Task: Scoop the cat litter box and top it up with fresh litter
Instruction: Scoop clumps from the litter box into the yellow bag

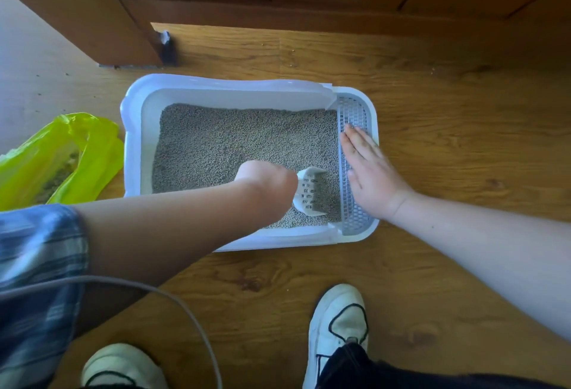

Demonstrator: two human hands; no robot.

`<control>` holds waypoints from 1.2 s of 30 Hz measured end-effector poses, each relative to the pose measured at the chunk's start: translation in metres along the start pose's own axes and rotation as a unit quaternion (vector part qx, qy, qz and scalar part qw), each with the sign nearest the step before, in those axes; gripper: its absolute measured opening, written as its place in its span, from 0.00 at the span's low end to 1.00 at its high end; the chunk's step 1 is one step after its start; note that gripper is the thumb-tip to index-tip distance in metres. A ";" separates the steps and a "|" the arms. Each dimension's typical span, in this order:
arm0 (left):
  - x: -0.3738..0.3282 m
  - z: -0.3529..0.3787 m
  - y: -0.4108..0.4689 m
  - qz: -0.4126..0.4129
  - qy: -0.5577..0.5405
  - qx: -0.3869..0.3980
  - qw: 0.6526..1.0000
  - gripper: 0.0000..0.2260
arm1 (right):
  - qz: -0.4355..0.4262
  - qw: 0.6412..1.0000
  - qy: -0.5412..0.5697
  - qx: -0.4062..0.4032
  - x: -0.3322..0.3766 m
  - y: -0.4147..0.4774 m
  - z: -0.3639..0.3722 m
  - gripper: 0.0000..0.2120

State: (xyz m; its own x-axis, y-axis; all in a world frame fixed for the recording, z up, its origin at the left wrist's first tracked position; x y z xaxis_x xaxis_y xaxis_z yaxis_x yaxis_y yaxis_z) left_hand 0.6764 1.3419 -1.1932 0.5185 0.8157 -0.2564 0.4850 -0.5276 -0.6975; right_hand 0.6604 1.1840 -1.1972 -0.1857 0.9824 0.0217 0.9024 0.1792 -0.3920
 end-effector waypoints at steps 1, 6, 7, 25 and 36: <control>-0.003 0.002 0.004 0.012 -0.011 -0.005 1.000 0.17 | 0.000 1.000 0.003 0.004 0.000 0.000 0.000 0.31; -0.002 0.011 0.020 0.061 -0.075 -0.023 0.995 0.25 | -0.005 1.000 0.013 0.020 -0.002 -0.001 -0.003 0.31; 0.001 0.014 0.020 0.068 -0.092 -0.023 0.993 0.24 | -0.004 1.000 0.015 0.025 -0.002 -0.001 -0.004 0.31; 0.099 -0.010 -0.034 0.055 -0.149 -0.116 0.980 0.22 | 0.039 0.999 -0.004 0.003 0.000 -0.002 -0.010 0.30; 0.119 -0.007 -0.064 0.023 -0.225 -0.149 0.962 0.23 | 0.048 0.998 -0.033 0.011 0.005 0.001 -0.011 0.30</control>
State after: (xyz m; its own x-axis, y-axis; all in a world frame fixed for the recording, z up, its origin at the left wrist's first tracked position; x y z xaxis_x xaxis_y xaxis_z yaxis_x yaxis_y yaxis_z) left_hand 0.7122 1.4711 -1.1742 0.2186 0.7749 -0.5931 0.6850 -0.5548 -0.4723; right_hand 0.6648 1.1902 -1.1869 -0.1253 0.9890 -0.0779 0.9084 0.0828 -0.4098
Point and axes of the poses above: each hand's wrist, its own y-axis towards the middle knuckle, its own z-axis out of the palm, x = y × z, the point moved 9 cm from there along y, towards the middle knuckle, and after that the axes turned 14 degrees about -y, right-handed, at the moved point
